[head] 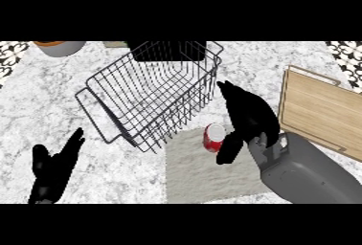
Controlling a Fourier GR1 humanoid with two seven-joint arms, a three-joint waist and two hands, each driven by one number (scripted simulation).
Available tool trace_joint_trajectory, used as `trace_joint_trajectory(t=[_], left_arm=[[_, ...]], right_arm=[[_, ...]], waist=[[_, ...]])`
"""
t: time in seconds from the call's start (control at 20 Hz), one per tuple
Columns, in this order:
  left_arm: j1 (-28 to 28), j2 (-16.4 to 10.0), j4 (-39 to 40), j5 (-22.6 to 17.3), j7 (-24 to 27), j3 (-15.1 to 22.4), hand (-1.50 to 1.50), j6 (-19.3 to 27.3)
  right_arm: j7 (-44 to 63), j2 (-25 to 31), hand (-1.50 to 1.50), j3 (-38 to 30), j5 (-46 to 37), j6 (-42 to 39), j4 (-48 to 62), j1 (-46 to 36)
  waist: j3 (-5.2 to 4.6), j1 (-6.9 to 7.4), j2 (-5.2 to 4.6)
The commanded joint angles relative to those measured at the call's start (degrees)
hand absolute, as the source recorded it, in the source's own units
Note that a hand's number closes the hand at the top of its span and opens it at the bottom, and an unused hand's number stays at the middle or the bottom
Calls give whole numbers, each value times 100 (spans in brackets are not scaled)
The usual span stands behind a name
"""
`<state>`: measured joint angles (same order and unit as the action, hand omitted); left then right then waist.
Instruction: Pick the can from the placemat and place it in the basket
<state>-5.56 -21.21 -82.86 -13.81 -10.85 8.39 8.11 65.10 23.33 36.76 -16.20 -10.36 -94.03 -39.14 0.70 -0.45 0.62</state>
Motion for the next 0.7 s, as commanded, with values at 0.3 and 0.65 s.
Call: trace_joint_trajectory(t=[0.3,0.65], left_arm=[[-299,189,206,52,-245,104,0,-69],[-151,253,28,160,-499,75,0,-18]], right_arm=[[640,-487,-150,217,-780,173,-57,651],[-26,-593,-150,-116,-1070,-4,703,536]], waist=[[-73,20,-43],[-70,65,-62]])
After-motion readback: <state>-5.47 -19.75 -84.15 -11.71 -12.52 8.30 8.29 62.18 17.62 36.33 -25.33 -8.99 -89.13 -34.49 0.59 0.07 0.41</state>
